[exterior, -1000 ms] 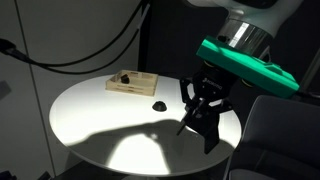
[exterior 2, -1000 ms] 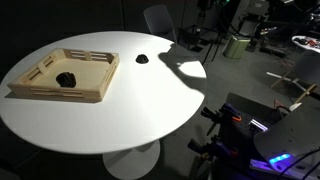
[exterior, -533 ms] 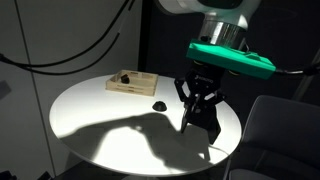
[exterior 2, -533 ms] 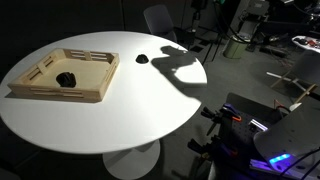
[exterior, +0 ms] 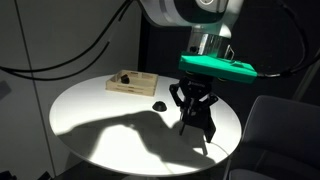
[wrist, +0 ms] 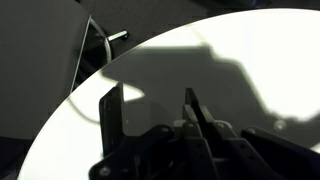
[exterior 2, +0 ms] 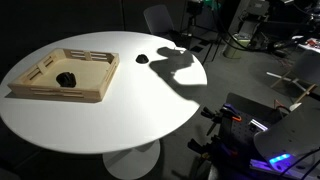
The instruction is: Pick up the rightmost black object and flip it to the left, put the black object back onto the table
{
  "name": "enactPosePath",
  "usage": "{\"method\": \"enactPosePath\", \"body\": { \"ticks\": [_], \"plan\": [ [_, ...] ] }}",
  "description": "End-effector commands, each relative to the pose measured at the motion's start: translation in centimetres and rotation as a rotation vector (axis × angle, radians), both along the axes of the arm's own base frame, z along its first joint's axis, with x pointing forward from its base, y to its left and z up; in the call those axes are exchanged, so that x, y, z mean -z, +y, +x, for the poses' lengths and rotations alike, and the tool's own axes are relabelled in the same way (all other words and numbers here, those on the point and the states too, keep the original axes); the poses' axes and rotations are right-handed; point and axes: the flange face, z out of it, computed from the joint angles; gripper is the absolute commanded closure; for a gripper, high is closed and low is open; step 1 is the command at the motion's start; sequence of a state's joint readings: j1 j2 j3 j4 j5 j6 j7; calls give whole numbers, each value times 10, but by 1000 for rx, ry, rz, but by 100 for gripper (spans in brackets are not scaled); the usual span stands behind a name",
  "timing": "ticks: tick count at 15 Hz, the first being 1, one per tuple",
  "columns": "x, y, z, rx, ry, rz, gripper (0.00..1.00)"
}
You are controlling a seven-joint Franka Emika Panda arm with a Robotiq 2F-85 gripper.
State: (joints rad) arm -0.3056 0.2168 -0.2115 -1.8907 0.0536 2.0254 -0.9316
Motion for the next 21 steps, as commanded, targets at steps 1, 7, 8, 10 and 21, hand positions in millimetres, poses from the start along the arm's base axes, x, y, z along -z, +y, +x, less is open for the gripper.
{"method": "enactPosePath", "body": {
  "ticks": [1,7,8,10,21],
  "plan": [
    [1,2,-4,-45,-37,-19,98],
    [15,4,-4,-91,-82,-22,98],
    [16,5,-4,-96,-87,-22,98],
    [20,6,-3,-108,-101,-24,98],
    [40,18,9,-141,-155,12,98]
  ]
}}
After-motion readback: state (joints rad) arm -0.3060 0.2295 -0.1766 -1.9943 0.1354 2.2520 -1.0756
